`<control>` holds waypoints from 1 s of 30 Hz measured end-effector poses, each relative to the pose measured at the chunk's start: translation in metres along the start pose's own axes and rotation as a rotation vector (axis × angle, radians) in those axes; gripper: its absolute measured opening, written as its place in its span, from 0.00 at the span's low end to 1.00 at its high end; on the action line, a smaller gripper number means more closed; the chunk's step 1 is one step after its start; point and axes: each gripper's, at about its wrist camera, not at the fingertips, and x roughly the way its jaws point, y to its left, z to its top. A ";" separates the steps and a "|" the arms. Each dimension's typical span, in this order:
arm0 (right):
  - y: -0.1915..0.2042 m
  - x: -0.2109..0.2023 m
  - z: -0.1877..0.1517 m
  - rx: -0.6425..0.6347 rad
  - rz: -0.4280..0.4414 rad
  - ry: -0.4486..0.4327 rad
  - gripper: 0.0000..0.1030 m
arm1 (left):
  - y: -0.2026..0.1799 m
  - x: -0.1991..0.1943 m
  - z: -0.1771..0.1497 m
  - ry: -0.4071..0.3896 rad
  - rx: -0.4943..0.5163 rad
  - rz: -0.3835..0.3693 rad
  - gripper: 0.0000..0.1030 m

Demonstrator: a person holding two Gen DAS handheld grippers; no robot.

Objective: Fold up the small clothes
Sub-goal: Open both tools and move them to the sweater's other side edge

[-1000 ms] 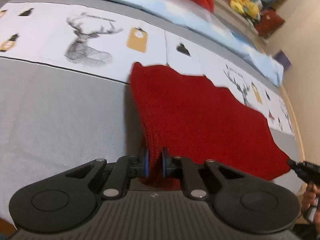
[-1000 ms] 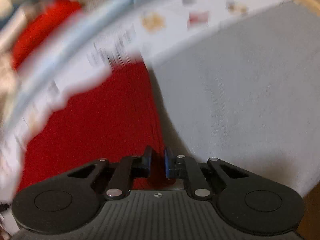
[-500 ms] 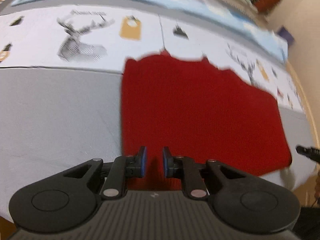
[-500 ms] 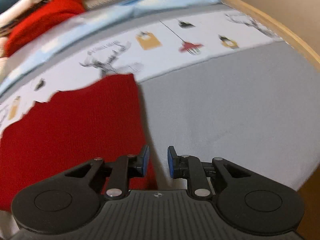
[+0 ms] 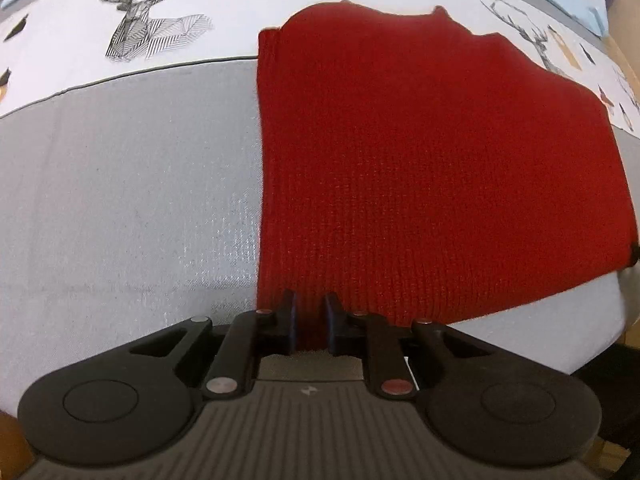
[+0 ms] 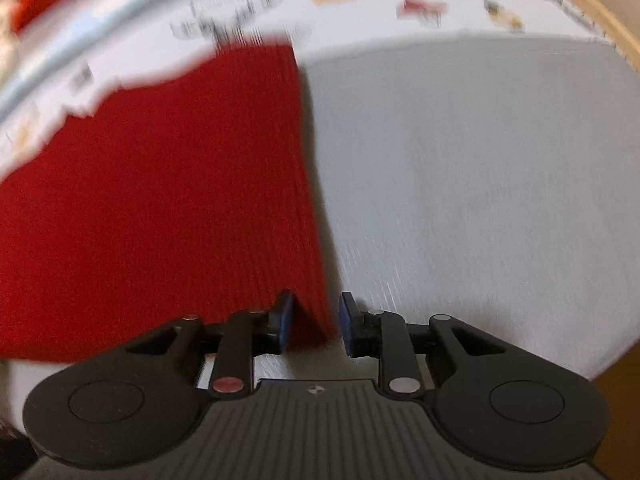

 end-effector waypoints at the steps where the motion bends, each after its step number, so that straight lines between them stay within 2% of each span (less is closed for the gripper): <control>1: 0.000 -0.005 0.001 0.006 -0.005 -0.024 0.30 | -0.002 -0.007 0.001 -0.030 0.007 -0.001 0.16; 4: 0.007 -0.036 0.003 0.010 -0.006 -0.175 0.31 | -0.001 -0.045 0.003 -0.199 0.018 0.010 0.25; 8: 0.023 -0.078 -0.005 -0.038 0.014 -0.377 0.37 | 0.016 -0.105 -0.004 -0.390 -0.022 0.032 0.25; 10: 0.035 -0.091 -0.012 -0.066 0.050 -0.426 0.37 | 0.017 -0.135 -0.010 -0.480 -0.025 0.053 0.29; 12: 0.050 -0.099 -0.021 -0.106 0.076 -0.460 0.37 | 0.022 -0.155 -0.025 -0.558 -0.044 0.058 0.38; 15: 0.070 -0.107 -0.035 -0.173 0.103 -0.495 0.37 | 0.026 -0.162 -0.048 -0.633 -0.078 0.081 0.38; 18: 0.094 -0.107 -0.045 -0.228 0.121 -0.505 0.37 | 0.032 -0.159 -0.060 -0.603 -0.094 0.156 0.38; 20: 0.109 -0.105 -0.052 -0.248 0.127 -0.499 0.36 | 0.037 -0.167 -0.069 -0.641 -0.092 0.172 0.38; 22: 0.122 -0.103 -0.060 -0.250 0.147 -0.495 0.23 | 0.050 -0.169 -0.074 -0.638 -0.106 0.177 0.38; 23: 0.130 -0.100 -0.062 -0.252 0.160 -0.484 0.11 | 0.056 -0.168 -0.075 -0.629 -0.122 0.175 0.38; 24: 0.139 -0.101 -0.066 -0.254 0.171 -0.478 0.06 | 0.063 -0.167 -0.076 -0.622 -0.135 0.174 0.38; 30: 0.199 -0.078 -0.079 -0.356 0.253 -0.430 0.07 | 0.100 -0.163 -0.082 -0.588 -0.179 0.206 0.38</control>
